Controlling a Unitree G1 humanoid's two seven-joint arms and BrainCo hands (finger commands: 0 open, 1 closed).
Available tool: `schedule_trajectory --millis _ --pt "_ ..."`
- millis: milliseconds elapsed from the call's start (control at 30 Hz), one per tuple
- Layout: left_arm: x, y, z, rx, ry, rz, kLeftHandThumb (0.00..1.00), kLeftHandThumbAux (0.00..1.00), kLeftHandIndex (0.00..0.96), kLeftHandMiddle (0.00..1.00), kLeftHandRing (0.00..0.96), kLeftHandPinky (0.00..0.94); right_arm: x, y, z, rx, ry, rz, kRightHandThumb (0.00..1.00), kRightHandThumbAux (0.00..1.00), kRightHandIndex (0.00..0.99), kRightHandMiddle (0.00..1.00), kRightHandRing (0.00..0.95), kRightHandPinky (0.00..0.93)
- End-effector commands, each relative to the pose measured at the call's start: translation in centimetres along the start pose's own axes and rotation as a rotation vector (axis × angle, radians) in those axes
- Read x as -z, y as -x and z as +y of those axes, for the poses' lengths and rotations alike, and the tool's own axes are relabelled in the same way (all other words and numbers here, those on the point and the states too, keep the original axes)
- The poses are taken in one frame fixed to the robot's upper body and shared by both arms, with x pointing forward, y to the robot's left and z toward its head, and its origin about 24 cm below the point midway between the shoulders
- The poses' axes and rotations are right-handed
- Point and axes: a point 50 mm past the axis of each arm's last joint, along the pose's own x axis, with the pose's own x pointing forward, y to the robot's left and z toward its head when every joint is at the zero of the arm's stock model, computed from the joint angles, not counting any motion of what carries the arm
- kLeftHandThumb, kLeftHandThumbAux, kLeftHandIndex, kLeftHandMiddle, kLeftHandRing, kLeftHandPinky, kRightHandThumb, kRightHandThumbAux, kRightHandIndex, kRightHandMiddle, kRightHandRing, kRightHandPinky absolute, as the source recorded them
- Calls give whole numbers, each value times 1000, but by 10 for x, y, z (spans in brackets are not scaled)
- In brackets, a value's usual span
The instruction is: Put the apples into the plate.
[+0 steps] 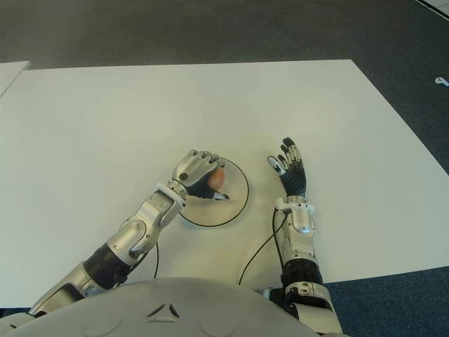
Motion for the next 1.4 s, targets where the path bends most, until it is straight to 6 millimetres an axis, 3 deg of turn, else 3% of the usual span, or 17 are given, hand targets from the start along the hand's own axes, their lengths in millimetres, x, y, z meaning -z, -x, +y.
schedule_trajectory --millis 33,833,967,1033,1067,1133,1233,1267,1300,1400 --pt "0 -1 -6 36 11 0 855 663 406 538 832 832 42 32 6 12 -59 231 160 572 29 4 0 0" --pt "-1 1 -8 63 -19 -31 855 662 408 534 824 813 43 31 7 8 -53 245 155 590 10 0 0 0" --pt "0 1 -6 50 -27 -41 861 654 435 573 820 807 43 31 7 6 -53 245 156 588 9 0 0 0" --pt "0 1 -5 45 -20 -43 855 655 444 533 822 814 43 31 8 5 -55 244 156 587 10 0 0 0" --pt "0 1 -5 42 -15 -43 800 669 441 637 825 820 43 31 8 5 -55 243 156 587 11 0 0 0" --pt "0 1 -4 27 12 -45 749 682 437 726 821 821 43 30 8 5 -57 242 157 587 13 0 0 0" --pt "0 2 -3 8 53 -45 711 692 433 780 808 817 43 30 9 4 -58 241 159 585 14 0 0 0" --pt "0 2 -3 4 66 -45 584 598 437 760 775 774 43 30 9 4 -58 241 161 584 13 0 0 0" --pt "0 2 -3 0 82 -41 538 564 439 753 764 759 43 30 9 3 -57 241 161 583 13 0 0 0" --pt "-1 2 -3 -13 111 -19 360 433 379 474 461 453 43 31 9 -4 -52 245 164 577 7 0 0 0"
